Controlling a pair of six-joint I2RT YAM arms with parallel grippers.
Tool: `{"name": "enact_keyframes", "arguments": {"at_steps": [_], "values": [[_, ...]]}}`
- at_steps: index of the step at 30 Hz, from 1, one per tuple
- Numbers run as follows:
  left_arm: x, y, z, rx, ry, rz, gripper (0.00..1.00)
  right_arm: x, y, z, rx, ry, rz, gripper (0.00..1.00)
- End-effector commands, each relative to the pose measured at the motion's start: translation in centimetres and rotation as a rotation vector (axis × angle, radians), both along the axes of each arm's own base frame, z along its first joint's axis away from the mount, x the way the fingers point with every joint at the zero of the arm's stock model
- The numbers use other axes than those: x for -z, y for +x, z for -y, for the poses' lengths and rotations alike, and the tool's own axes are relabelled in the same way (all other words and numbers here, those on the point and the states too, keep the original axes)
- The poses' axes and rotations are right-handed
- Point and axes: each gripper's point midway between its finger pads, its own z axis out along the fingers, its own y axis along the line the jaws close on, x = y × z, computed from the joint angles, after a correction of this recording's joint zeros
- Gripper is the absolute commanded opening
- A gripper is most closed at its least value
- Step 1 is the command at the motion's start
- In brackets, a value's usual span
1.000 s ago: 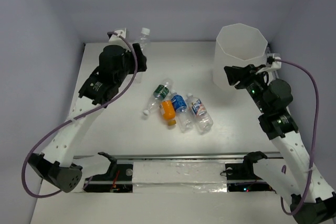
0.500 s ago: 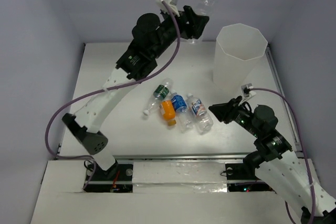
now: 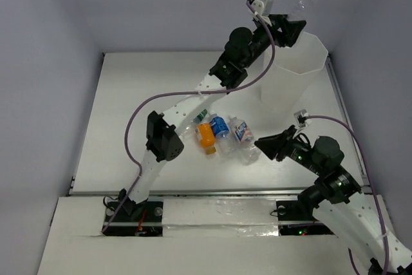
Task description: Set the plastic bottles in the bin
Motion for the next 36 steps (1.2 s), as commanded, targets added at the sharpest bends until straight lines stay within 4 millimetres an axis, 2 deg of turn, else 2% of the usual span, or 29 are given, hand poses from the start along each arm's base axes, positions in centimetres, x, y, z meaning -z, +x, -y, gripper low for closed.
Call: {"name": "enact_keyframes", "arguments": {"at_steps": [1,2,6,8,10,11,12,14,15,17,18,21,22,24,25,26,27,28,29,30,31,32,33,34,35,36], "values": [[-5.3,0.0,-1.6,-0.04,-0.207,0.131,0.44,-0.7,-1.3,-0.4,-0.064,0.011,0.026,0.39],[-5.7,0.1,-1.6,-0.04,-0.227,0.145,0.45,-0.7,-1.5,-0.4,-0.066,0.014,0.025,0.39],[-2.1,2.1,-0.2,-0.069,-0.217,0.105,0.51,-1.0,-1.8,-0.4,-0.08,0.018,0.032,0.4],[-0.6,2.7,0.4,-0.072,-0.198,0.09,0.57,-1.1,-1.9,-0.5,-0.084,0.017,0.038,0.4],[-0.2,2.8,0.6,-0.073,-0.185,0.09,0.63,-1.1,-1.8,-0.5,-0.087,0.015,0.041,0.4],[0.3,2.9,0.7,-0.073,-0.17,0.085,0.71,-1.1,-1.8,-0.6,-0.087,0.015,0.041,0.4],[-0.3,2.7,0.4,-0.079,-0.166,0.098,0.75,-1.2,-1.7,-0.6,-0.086,0.016,0.045,0.4],[-0.1,2.6,0.3,-0.088,-0.141,0.101,0.83,-1.1,-1.5,-0.6,-0.08,0.012,0.045,0.4],[-1.4,2.0,-0.4,-0.089,-0.143,0.118,0.84,-1.2,-1.4,-0.6,-0.078,0.011,0.047,0.4],[-1.3,1.8,-0.7,-0.104,-0.099,0.126,0.86,-1.3,-1.2,-0.6,-0.072,0.011,0.052,0.4],[-3.1,0.9,-1.6,-0.106,-0.105,0.149,0.87,-1.4,-0.9,-0.5,-0.06,0.008,0.053,0.4],[-3.3,0.4,-2.5,-0.133,-0.033,0.162,0.88,-1.4,-0.5,-0.6,-0.048,0.003,0.055,0.4],[-4.5,-0.4,-3.6,-0.141,-0.01,0.16,0.87,-1.3,0.0,-0.4,-0.026,-0.002,0.047,0.4],[-2.4,-0.5,-4.1,-0.157,0.093,0.141,0.86,-1.0,0.7,0.0,0.021,-0.018,0.031,0.4],[-4.6,-2.2,-6.2,-0.172,0.094,0.164,0.85,-0.9,1.4,0.4,0.064,-0.025,0.027,0.39],[0.0,-1.6,-6.2,-0.191,0.214,0.114,0.85,-0.9,1.8,0.6,0.085,-0.028,0.023,0.39],[1.2,-1.4,-7.5,-0.243,0.254,0.084,0.84,-0.8,2.1,0.7,0.103,-0.026,0.022,0.37],[0.0,-2.7,-9.7,-0.271,0.263,0.084,0.83,-0.8,2.4,0.8,0.118,-0.023,0.023,0.35],[5.2,-2.1,-10.7,-0.294,0.391,-0.008,0.8,-0.6,2.8,0.6,0.122,-0.02,0.028,0.32],[7.1,-2.2,-11.9,-0.328,0.435,-0.064,0.79,-0.4,3.1,0.5,0.123,-0.019,0.025,0.26],[7.3,-2.9,-14.1,-0.348,0.452,-0.099,0.77,-0.2,3.5,0.5,0.136,-0.021,0.018,0.22],[13.2,-3.5,-15.3,-0.351,0.583,-0.205,0.73,0.1,3.9,0.4,0.143,-0.029,0.008,0.19],[15.5,-3.6,-17.3,-0.404,0.617,-0.276,0.71,0.9,4.6,0.3,0.156,-0.045,-0.012,0.18],[15.9,-4.9,-19.0,-0.421,0.629,-0.304,0.7,1.3,5.3,0.6,0.192,-0.059,-0.02,0.18],[21.1,-6.0,-20.8,-0.438,0.729,-0.386,0.69,1.8,5.8,0.7,0.206,-0.082,-0.029,0.18],[22.7,-6.1,-22.9,-0.501,0.748,-0.43,0.68,2.9,6.4,0.6,0.219,-0.118,-0.06,0.23]]}}
